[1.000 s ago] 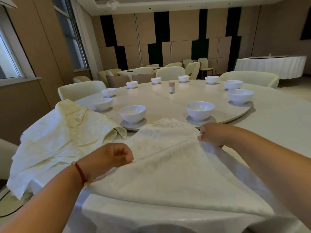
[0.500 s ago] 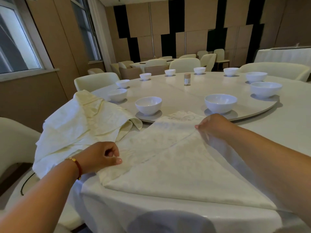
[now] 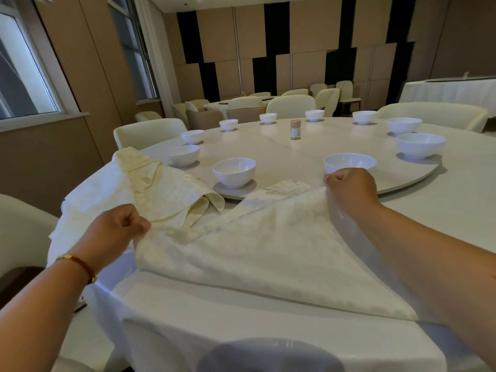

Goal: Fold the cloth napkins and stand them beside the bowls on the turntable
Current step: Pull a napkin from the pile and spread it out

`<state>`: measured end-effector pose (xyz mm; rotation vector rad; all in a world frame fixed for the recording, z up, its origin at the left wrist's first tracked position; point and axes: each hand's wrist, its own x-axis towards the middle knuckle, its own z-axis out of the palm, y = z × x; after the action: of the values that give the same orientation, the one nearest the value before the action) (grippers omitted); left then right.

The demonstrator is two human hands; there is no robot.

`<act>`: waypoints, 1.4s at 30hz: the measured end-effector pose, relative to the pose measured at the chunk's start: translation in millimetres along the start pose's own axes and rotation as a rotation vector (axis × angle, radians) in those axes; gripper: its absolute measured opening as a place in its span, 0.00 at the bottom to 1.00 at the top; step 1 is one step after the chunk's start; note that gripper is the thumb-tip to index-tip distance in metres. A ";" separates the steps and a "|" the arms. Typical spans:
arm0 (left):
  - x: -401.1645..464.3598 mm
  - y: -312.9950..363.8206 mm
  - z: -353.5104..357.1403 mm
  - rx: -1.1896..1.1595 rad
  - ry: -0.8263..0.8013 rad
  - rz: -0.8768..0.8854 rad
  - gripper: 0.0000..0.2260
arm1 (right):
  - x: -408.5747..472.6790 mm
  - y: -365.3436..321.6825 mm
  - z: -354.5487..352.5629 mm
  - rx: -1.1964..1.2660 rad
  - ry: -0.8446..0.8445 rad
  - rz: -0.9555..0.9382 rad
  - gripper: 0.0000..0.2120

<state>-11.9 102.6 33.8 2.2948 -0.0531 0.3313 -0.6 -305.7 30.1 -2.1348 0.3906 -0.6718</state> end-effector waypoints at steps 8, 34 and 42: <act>4.3 -5.3 -0.4 0.011 -0.123 -0.072 0.06 | 11.9 10.4 7.3 -0.041 -0.214 0.103 0.03; 19.1 6.6 20.8 0.366 -0.165 0.117 0.10 | 36.8 -9.6 44.7 -0.462 -0.417 -0.075 0.16; -59.5 65.6 98.9 0.228 -0.655 0.687 0.25 | 15.6 -17.0 28.3 -0.676 -0.313 -0.224 0.18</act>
<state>-56.9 -18.2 2.0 2.4523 -1.1974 -0.0996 29.3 -285.3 34.5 -2.9066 0.2220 -0.3326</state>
